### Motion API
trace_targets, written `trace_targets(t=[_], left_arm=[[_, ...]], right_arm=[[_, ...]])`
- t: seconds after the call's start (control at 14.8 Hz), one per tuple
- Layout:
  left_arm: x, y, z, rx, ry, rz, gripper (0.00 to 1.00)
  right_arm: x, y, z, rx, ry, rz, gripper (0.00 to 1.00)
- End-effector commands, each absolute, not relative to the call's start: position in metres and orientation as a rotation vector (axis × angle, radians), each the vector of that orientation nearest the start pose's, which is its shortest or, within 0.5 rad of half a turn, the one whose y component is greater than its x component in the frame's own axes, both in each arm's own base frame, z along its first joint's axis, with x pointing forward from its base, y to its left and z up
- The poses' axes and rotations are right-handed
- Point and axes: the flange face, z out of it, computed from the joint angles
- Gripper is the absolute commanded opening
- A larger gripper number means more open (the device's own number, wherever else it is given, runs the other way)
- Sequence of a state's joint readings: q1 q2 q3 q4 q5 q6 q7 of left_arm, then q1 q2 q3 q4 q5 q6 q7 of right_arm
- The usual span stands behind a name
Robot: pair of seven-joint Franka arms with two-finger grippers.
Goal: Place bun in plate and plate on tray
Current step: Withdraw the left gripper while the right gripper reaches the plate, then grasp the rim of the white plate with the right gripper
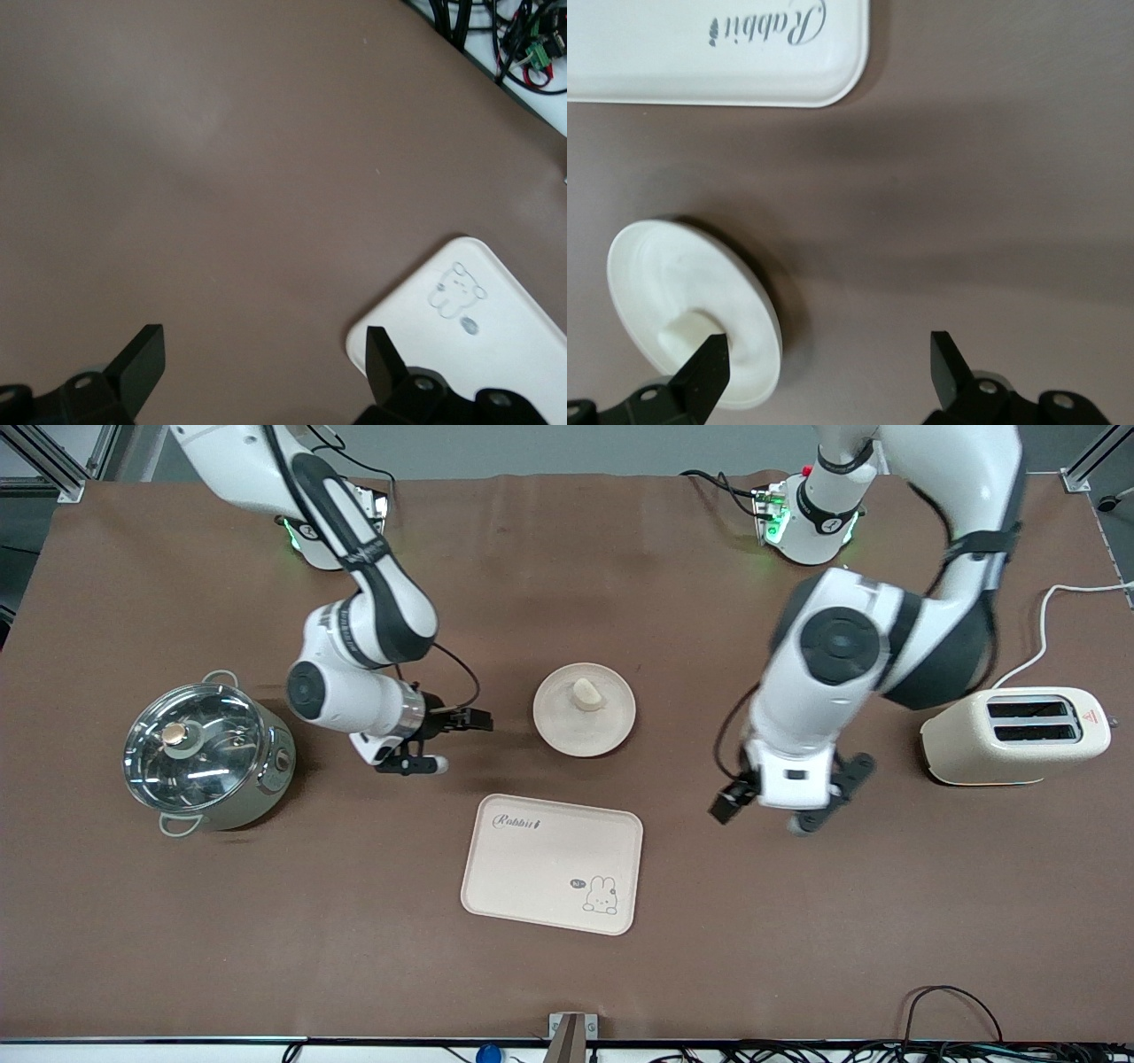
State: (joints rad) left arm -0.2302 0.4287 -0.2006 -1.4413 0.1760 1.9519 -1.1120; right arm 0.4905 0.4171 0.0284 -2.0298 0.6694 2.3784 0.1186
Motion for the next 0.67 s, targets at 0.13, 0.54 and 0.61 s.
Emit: trace_targets(t=[0.13,0.54,0.61], left_arm=[[0.643,-0.189,0.520,-3.014,-0.753,-0.251,1.00],[0.649,-0.143,0.528,-3.036,-0.594,-0.210,1.00],[0.650,-0.143,0.525,-3.038,-0.549,-0.204,1.00]], right_arm=[[0.480,0.342,0.195,-2.685,0.248,0.265,0.99],[0.451,0.379,0.181,-2.665,0.262,0.268,0.76],[0.450,0.380,0.176,-2.672,0.266,0.256,0.66]])
